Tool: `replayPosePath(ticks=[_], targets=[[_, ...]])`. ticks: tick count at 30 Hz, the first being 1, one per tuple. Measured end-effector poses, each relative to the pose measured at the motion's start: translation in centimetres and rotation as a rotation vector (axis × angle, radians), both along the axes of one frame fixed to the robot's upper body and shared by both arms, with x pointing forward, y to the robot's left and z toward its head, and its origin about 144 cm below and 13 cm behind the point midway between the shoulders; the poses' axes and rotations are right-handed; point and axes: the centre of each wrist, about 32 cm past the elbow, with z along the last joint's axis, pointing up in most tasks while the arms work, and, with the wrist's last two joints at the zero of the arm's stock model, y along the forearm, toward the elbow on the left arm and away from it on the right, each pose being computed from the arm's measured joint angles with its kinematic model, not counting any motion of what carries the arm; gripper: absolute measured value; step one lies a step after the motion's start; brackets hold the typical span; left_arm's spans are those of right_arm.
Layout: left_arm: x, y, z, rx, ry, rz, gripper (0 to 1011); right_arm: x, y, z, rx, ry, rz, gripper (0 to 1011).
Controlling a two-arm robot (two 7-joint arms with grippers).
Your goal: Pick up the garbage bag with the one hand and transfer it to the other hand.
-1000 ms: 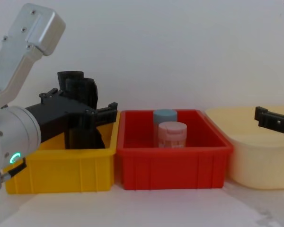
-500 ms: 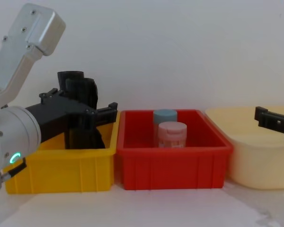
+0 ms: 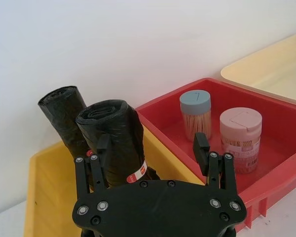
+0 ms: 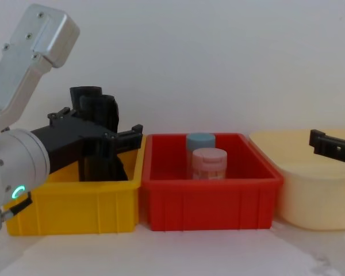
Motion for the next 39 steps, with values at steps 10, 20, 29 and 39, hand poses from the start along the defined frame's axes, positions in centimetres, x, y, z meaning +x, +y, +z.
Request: replayPosePath(ticks=[10,20,29,39], targets=[[0.0,0.0,0.0,0.0,0.0,0.0,1002,0.0,0.0,0.0,0.0,0.0,0.0,999],[0.0,0.0,0.0,0.0,0.0,0.0,1002,0.0,0.0,0.0,0.0,0.0,0.0,999],[0.0,0.0,0.0,0.0,0.0,0.0,1002,0.0,0.0,0.0,0.0,0.0,0.0,999],[0.0,0.0,0.0,0.0,0.0,0.0,1002,0.0,0.0,0.0,0.0,0.0,0.0,999]])
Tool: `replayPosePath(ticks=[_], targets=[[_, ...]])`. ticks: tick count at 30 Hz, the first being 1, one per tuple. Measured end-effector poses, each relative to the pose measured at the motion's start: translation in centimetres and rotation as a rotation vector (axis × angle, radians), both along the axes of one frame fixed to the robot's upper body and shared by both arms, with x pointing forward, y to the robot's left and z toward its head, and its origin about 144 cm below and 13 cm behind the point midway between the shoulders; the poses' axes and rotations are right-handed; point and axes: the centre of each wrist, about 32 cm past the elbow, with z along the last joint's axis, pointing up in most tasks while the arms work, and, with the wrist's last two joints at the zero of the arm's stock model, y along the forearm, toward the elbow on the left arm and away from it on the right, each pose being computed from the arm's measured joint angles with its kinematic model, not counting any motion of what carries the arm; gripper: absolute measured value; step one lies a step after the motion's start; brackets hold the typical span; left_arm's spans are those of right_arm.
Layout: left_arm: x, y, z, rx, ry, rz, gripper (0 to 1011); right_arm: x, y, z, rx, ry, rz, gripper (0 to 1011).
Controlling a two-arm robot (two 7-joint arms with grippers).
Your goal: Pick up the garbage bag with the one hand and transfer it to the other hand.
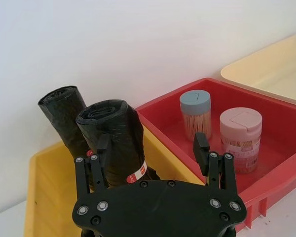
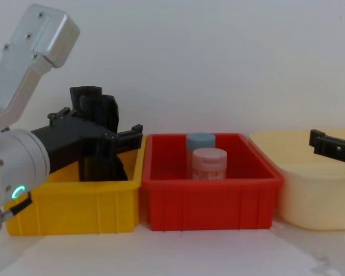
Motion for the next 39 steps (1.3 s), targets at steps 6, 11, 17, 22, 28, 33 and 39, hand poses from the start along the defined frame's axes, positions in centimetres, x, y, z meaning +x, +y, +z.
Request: replayPosePath(ticks=[6,11,17,22,28,33,39], targets=[[0.0,0.0,0.0,0.0,0.0,0.0,1002,0.0,0.0,0.0,0.002,0.002,0.007,999],[0.0,0.0,0.0,0.0,0.0,0.0,1002,-0.1,-0.3,0.1,0.007,0.011,0.028,999],[0.0,0.0,0.0,0.0,0.0,0.0,1002,-0.6,-0.9,0.4,0.011,0.034,0.061,999],[0.0,0.0,0.0,0.0,0.0,0.0,1002,-0.8,-1.4,0.6,0.007,0.049,0.104,999],[0.0,0.0,0.0,0.0,0.0,0.0,1002,-0.9,-1.5,0.7,-0.008,0.061,0.17,999],[0.0,0.0,0.0,0.0,0.0,0.0,1002,-0.6,-1.3,0.7,-0.026,0.066,0.231,999],[0.0,0.0,0.0,0.0,0.0,0.0,1002,0.2,-0.6,0.7,-0.06,0.064,0.315,999]])
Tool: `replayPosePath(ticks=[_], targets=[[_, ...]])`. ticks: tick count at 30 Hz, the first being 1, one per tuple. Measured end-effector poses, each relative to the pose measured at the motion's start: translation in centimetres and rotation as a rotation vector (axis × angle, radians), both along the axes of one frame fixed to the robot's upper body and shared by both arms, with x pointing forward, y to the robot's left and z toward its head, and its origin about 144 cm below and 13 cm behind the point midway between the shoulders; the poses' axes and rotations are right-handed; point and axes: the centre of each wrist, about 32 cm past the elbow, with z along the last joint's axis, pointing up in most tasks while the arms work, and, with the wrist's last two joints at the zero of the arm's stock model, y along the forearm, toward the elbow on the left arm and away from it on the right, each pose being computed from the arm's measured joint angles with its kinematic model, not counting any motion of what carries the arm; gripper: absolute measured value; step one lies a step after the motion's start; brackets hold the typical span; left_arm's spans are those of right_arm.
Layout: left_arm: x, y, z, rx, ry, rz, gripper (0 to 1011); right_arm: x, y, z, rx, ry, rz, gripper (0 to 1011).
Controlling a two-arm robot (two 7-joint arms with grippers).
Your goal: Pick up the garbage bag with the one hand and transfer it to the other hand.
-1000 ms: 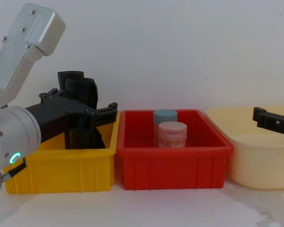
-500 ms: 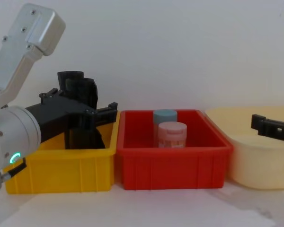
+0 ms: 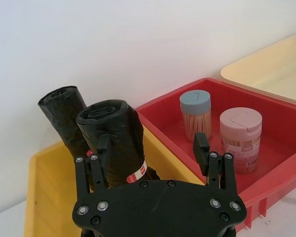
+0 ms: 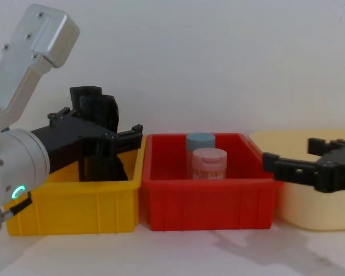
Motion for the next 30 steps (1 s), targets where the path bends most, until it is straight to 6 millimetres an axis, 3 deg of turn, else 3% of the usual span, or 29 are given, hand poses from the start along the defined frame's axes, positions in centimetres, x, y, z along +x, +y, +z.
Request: replayPosePath(ticks=[30], targets=[[0.0,0.0,0.0,0.0,0.0,0.0,1002,4.7,3.7,1.7,-0.107,-0.072,0.168,999]])
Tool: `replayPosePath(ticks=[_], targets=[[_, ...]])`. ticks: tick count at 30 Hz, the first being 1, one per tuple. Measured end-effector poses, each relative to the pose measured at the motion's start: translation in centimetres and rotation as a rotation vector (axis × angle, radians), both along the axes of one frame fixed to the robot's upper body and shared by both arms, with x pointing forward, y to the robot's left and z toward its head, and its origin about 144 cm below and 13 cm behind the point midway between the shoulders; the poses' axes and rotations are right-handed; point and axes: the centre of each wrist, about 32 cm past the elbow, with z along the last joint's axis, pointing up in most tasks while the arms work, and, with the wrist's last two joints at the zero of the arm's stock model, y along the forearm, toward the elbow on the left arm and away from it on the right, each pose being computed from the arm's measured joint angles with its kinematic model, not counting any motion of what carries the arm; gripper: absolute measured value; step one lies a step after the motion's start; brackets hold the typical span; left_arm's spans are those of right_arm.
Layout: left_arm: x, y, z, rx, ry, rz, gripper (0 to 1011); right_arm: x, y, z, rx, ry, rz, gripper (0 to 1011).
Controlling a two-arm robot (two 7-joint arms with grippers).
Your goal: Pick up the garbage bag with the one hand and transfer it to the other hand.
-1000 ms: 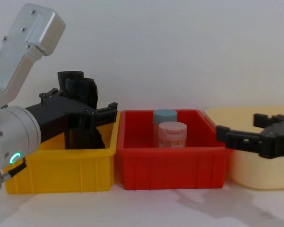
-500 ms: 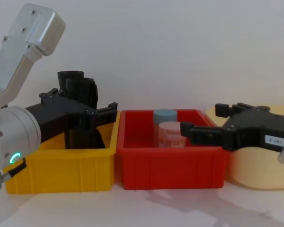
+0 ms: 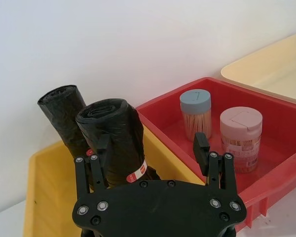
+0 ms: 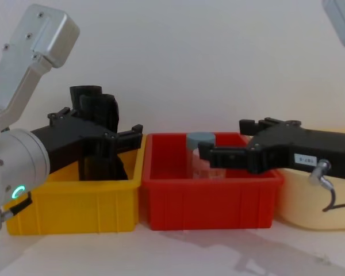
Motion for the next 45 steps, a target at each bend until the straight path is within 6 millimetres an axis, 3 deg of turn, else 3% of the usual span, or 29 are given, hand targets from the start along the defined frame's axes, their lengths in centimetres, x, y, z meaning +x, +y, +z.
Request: replayPosePath(ticks=[18,45], targets=[[0.0,0.0,0.0,0.0,0.0,0.0,1002,3.6,1.7,0.2,-0.038,0.027,-0.028,999],[0.0,0.0,0.0,0.0,0.0,0.0,1002,6.6,2.9,0.3,-0.13,0.071,-0.105,999]])
